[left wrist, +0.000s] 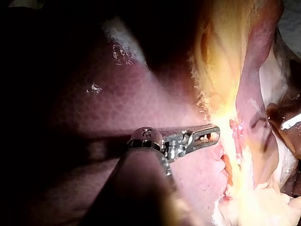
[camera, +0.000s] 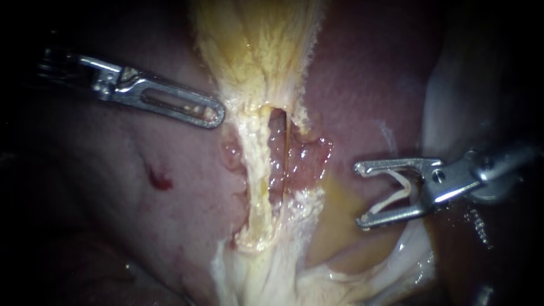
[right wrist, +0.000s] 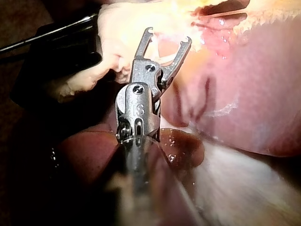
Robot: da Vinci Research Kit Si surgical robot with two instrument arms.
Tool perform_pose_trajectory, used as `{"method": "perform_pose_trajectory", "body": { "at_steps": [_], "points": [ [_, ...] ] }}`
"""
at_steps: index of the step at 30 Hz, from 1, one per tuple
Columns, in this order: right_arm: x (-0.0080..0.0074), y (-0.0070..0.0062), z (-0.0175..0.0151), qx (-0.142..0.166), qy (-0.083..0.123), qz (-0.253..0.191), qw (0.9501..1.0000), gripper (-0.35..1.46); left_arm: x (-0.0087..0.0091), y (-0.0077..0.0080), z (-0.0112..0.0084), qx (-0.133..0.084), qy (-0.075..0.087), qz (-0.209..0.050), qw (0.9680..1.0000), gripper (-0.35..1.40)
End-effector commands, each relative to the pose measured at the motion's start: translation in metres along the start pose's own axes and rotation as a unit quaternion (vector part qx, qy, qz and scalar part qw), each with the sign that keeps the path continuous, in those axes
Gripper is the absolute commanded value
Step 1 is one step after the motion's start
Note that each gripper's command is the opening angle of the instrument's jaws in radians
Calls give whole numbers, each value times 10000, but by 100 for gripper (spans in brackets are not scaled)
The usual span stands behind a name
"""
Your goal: Clipping first clip left tube
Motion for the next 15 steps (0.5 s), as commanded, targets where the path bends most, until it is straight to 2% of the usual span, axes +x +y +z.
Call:
{"method": "perform_pose_trajectory", "body": {
  "at_steps": [1, 8, 11, 15],
  "points": [
    [0, 0, 0, 0, 1, 0, 10000, 49, -2, -2, -5, -23, -4, -12, 10000, -35],
    [1, 0, 0, 0, 1, 1, 10000, 49, -17, -8, -41, -2, -205, -69, 9998, -35],
    [1, 0, 0, -1, 1, 2, 10000, 49, -21, -11, -53, 7, -237, -86, 9997, -35],
    [1, 0, 1, -1, 1, 2, 10000, 49, -19, -13, -60, 22, -262, -89, 9996, -35]
  ]
}}
